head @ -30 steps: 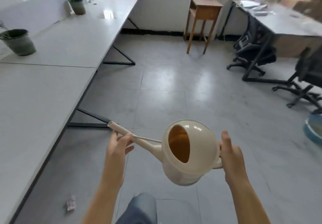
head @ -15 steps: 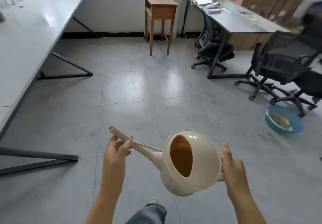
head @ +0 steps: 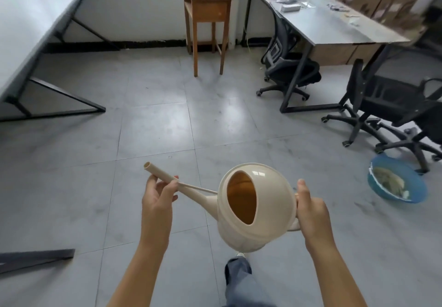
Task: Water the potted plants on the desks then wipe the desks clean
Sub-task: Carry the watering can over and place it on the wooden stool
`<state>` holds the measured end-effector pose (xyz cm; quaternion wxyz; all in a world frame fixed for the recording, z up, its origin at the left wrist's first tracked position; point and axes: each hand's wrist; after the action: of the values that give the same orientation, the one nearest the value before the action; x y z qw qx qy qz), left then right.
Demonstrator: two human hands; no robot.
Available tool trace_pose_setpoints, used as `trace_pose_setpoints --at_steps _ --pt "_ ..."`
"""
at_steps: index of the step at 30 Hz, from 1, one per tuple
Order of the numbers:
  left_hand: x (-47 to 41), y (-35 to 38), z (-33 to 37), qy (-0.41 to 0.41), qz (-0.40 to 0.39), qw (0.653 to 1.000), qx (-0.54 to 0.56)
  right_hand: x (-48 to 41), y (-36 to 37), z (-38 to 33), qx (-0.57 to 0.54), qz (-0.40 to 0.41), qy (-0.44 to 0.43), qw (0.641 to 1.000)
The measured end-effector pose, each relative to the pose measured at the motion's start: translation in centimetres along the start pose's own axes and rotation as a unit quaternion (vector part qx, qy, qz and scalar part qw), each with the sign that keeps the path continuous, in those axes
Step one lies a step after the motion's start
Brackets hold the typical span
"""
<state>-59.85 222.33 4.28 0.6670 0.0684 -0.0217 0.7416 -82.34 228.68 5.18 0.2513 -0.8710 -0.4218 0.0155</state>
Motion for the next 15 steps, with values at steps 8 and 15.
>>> trace_pose_setpoints --at_steps 8,15 --pt "-8.2 9.7 1.6 -0.002 0.067 0.998 0.000 -14.3 -1.0 -4.0 0.011 -0.063 -0.038 0.997" --pt "-16.3 15.2 2.6 0.003 0.081 0.997 0.006 -25.7 0.6 -6.7 -0.011 -0.105 -0.017 0.994"
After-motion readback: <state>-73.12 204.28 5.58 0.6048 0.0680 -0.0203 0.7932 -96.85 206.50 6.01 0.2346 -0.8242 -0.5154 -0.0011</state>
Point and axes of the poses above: each hand's wrist, its own x-axis away from the middle knuckle, its own y-axis out of the palm, z = x × y
